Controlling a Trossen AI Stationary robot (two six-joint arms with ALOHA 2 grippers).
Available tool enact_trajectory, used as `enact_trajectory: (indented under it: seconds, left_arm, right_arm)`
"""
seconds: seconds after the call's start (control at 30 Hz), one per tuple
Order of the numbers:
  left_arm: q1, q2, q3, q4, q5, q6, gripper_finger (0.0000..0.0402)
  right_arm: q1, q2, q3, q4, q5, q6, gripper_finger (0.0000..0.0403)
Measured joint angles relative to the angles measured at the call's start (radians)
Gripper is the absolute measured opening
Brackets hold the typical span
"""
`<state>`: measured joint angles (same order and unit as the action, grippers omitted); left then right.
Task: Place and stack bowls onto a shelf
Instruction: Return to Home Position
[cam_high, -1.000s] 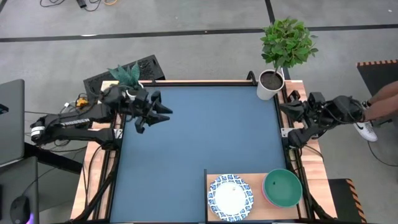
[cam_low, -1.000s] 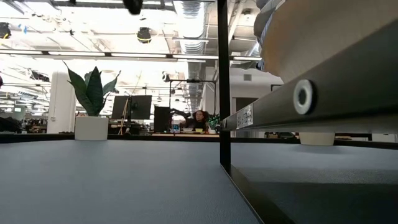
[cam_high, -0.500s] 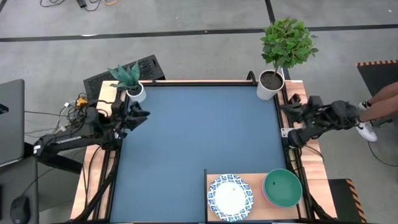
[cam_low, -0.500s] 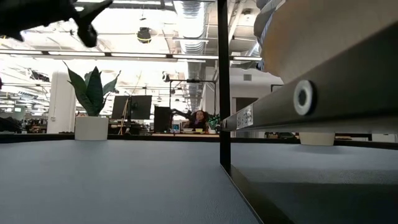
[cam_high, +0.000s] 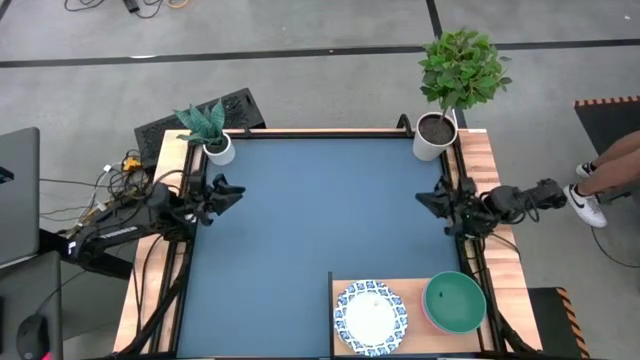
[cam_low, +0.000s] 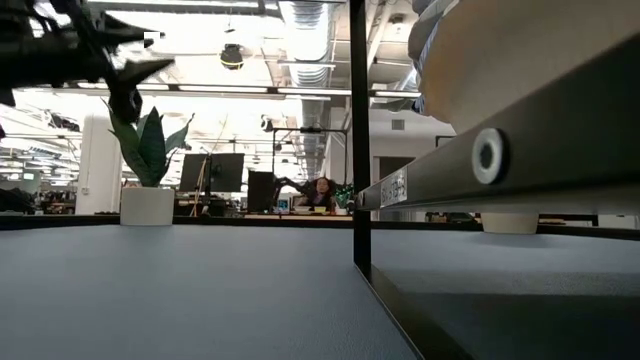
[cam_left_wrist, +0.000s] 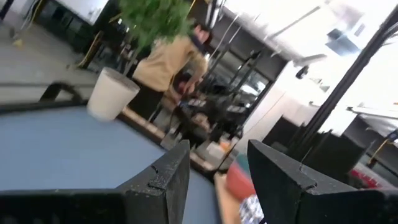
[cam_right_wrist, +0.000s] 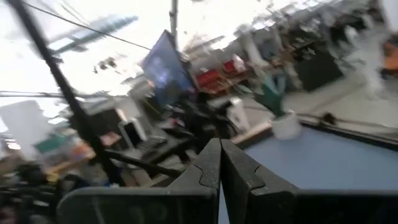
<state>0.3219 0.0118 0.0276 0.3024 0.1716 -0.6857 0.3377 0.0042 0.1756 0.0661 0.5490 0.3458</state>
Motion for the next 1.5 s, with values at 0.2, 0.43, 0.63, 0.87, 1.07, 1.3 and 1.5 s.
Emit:
enact_trajectory:
  seconds: [0.2,0.43,0.63,0.87,1.07,1.3,1.5]
  left_arm:
    - [-0.012,0.002,-0.017,-0.115,0.0,0.031,0.0147]
    - [-0.051,0.002,-0.017,-0.17,-0.036,0.164,0.0147]
    - [-0.094,0.01,-0.017,-0.268,-0.147,0.214,0.0147]
    - [-0.145,0.012,-0.018,-0.274,-0.186,0.255,0.0147]
    - [-0.165,0.012,-0.019,-0.274,-0.191,0.293,0.0147]
    - [-0.164,0.012,-0.02,-0.271,-0.195,0.248,0.0147]
    - [-0.164,0.012,-0.02,-0.272,-0.187,0.246,0.0147]
  right_arm:
    - [0.0,-0.001,-0.16,0.183,-0.076,-0.02,0.0029]
    - [-0.005,-0.002,-0.167,0.148,-0.077,-0.098,0.0029]
    - [-0.049,0.001,-0.168,0.086,-0.076,-0.114,0.0029]
    - [-0.103,0.002,-0.168,0.019,-0.076,-0.069,0.0029]
    - [-0.14,0.002,-0.169,0.014,-0.076,-0.142,0.0029]
    - [-0.171,0.002,-0.169,0.011,-0.076,-0.158,0.0029]
    - [-0.177,0.002,-0.17,0.01,-0.076,-0.196,0.0029]
